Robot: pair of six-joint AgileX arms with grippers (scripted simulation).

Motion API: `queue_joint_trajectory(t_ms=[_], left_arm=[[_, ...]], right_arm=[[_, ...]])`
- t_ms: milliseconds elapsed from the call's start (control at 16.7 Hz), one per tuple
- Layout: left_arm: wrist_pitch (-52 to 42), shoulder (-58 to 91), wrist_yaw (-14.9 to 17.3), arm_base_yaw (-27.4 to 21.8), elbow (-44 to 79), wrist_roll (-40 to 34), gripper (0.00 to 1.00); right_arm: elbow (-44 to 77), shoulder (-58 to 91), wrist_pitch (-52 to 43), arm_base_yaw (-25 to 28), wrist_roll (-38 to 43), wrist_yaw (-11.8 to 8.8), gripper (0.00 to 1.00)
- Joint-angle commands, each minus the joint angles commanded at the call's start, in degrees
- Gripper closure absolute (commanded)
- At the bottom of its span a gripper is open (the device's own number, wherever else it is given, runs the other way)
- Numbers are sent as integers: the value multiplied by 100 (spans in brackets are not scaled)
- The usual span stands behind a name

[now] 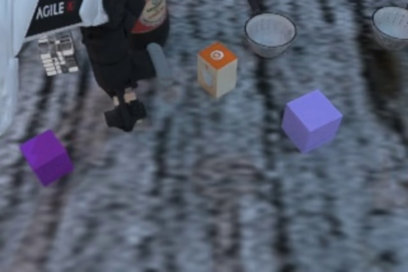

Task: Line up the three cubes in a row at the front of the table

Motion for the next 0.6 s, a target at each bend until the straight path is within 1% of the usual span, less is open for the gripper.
queue_joint_trajectory(t_ms=[180,240,600], left_arm=[[0,0,0,0,0,0,98],[0,0,0,0,0,0,100],[0,0,0,0,0,0,100]], right_arm=[[0,0,0,0,0,0,0],[0,0,0,0,0,0,0],[0,0,0,0,0,0,0]])
